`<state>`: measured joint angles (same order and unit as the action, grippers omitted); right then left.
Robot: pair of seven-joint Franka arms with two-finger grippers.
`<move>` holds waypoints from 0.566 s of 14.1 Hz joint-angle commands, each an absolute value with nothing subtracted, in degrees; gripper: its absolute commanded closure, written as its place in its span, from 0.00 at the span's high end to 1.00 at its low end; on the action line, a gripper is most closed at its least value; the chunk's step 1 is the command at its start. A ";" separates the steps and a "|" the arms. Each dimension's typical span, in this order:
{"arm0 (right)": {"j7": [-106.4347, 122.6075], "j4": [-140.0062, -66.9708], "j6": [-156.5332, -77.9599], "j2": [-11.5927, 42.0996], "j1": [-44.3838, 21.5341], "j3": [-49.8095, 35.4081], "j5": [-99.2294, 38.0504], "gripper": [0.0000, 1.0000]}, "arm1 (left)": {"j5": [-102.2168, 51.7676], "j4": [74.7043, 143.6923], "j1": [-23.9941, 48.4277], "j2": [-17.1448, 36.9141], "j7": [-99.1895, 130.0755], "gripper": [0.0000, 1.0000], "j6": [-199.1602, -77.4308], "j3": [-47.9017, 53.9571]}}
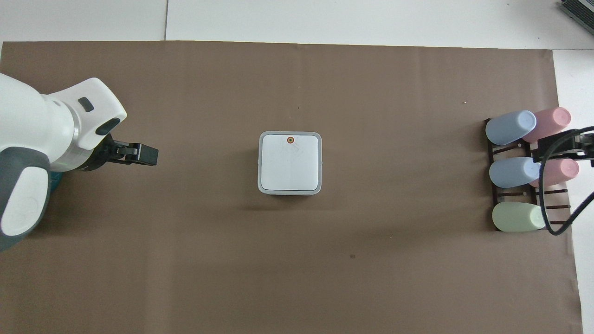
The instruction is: Close trash can lid
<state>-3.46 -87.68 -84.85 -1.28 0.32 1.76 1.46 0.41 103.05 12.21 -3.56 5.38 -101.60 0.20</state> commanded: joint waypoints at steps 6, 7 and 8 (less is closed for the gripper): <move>-2.72 -89.30 -85.08 -2.72 0.44 1.49 1.76 1.00 | 0.09 95.48 3.52 -3.26 -2.72 1.00 -93.37 0.44; -2.72 -89.30 -85.08 -2.72 0.44 1.49 1.76 1.00 | -0.17 91.71 2.12 -1.51 -4.81 1.00 -90.29 0.44; -2.72 -89.30 -85.08 -2.72 0.44 1.49 1.76 1.00 | -0.18 88.45 1.24 -0.19 -6.75 1.00 -87.65 0.44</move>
<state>-3.46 -87.73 -84.84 -1.29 0.32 1.76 1.46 0.34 96.41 3.59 -3.93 -3.13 -93.58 -0.05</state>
